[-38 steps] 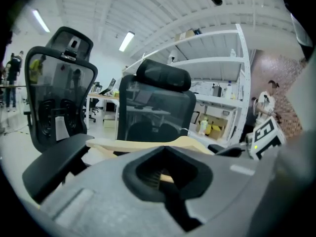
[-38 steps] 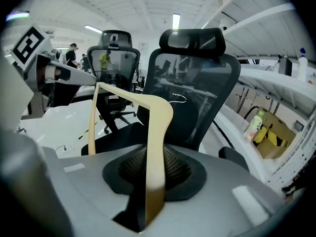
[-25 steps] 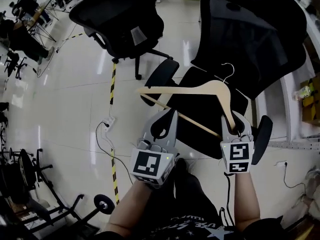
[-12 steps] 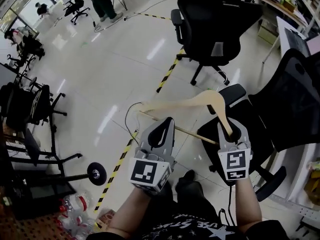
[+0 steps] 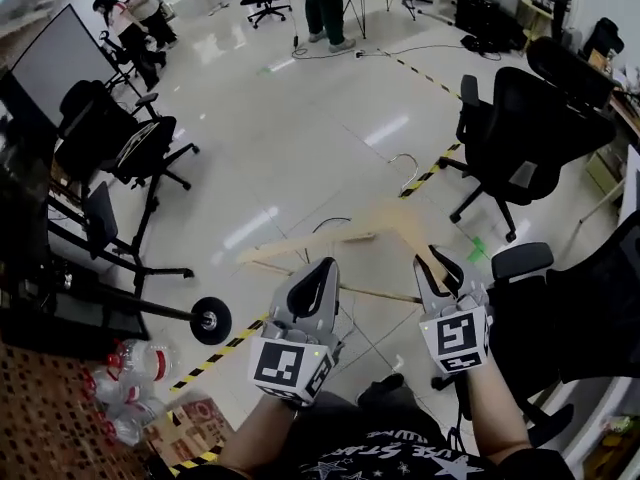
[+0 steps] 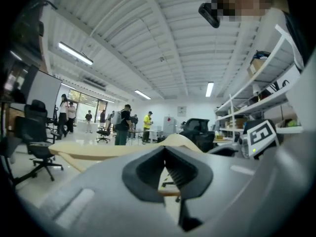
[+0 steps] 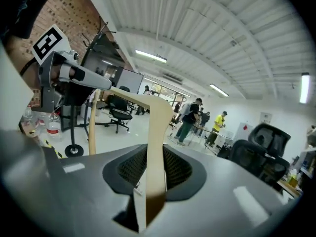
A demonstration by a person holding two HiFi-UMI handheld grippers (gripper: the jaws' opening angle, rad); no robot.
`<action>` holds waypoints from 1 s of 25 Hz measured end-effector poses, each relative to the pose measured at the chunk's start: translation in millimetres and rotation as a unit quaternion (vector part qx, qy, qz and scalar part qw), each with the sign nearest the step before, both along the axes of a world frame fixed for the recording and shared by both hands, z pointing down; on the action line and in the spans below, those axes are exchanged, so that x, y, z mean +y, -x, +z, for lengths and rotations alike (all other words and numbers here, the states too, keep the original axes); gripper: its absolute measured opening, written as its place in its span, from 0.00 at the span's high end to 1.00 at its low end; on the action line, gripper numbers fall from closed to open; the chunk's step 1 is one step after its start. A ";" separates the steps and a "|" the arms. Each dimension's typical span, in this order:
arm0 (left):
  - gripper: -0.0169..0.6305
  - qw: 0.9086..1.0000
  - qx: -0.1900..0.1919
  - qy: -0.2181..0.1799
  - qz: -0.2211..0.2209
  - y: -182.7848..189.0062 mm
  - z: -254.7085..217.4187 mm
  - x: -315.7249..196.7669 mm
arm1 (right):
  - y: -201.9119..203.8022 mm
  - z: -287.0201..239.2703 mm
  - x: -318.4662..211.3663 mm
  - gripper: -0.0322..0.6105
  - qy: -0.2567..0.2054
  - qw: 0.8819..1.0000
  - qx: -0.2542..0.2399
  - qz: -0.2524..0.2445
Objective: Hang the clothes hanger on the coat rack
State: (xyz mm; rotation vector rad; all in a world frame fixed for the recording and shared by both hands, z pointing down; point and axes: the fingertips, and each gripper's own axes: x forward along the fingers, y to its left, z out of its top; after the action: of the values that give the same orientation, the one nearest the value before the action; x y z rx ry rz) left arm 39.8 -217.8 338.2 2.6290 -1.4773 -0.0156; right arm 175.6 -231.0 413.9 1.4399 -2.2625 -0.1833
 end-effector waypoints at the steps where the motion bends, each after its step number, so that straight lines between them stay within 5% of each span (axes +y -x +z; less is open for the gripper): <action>1: 0.96 1.000 0.000 -0.003 -0.017 20.4 -4.8 0.8 | 20.2 -5.1 -1.9 0.80 -0.003 1.000 -0.001 -0.016; 12: 0.97 0.980 -0.009 -0.041 -0.195 235.9 -50.8 54.4 | 238.5 -40.8 8.5 0.80 -0.039 0.984 0.001 -0.174; 25: 0.96 0.920 -0.028 -0.117 -0.374 450.1 -122.1 141.7 | 508.3 -108.1 58.1 0.80 -0.133 0.916 0.005 -0.378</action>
State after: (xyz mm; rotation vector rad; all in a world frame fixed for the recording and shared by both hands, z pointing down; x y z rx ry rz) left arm -410.3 -76.1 216.1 2.0410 -2.5347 -0.1988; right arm -332.7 -172.9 305.8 0.5803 -2.7502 -0.7552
